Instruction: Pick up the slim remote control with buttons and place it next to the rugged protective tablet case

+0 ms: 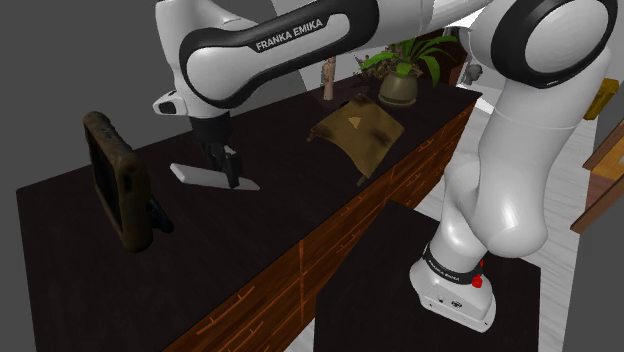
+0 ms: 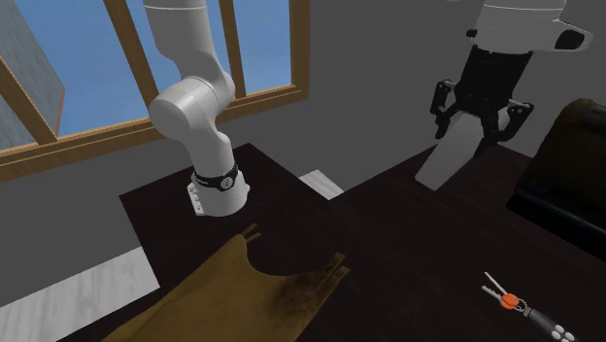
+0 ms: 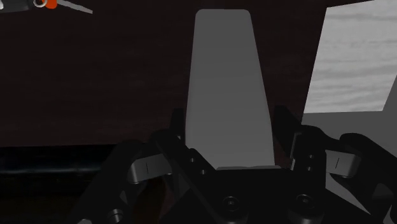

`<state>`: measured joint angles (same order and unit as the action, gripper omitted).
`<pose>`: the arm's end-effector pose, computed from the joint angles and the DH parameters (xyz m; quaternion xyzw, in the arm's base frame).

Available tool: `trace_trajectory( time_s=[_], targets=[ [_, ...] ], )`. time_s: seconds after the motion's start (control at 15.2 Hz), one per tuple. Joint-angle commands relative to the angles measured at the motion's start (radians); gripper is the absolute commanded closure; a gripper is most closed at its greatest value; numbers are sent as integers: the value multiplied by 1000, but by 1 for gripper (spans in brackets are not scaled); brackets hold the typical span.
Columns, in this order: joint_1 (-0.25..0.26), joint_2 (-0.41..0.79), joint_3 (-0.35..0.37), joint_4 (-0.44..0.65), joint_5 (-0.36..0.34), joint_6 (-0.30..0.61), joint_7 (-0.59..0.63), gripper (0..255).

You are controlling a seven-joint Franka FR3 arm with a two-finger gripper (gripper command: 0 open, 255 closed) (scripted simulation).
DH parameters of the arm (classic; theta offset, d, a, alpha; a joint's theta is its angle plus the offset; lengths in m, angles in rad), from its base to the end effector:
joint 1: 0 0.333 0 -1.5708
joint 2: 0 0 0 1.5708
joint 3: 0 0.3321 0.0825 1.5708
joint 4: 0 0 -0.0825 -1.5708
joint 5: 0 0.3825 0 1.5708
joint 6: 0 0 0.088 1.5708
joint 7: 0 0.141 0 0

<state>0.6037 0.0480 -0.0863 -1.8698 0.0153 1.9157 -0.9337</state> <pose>0.4976 0.2857 0.4672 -0.7498 -0.6616 -0.0001 0.0052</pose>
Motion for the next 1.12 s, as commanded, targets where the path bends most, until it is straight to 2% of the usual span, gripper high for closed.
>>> trace_trajectory(
  time_s=[0.0, 1.06],
  targets=[
    [0, 4, 0, -23, 1, 28, -1, 255],
    [-1, 72, 0, -159, 9, 232, -8, 255]
  ],
)
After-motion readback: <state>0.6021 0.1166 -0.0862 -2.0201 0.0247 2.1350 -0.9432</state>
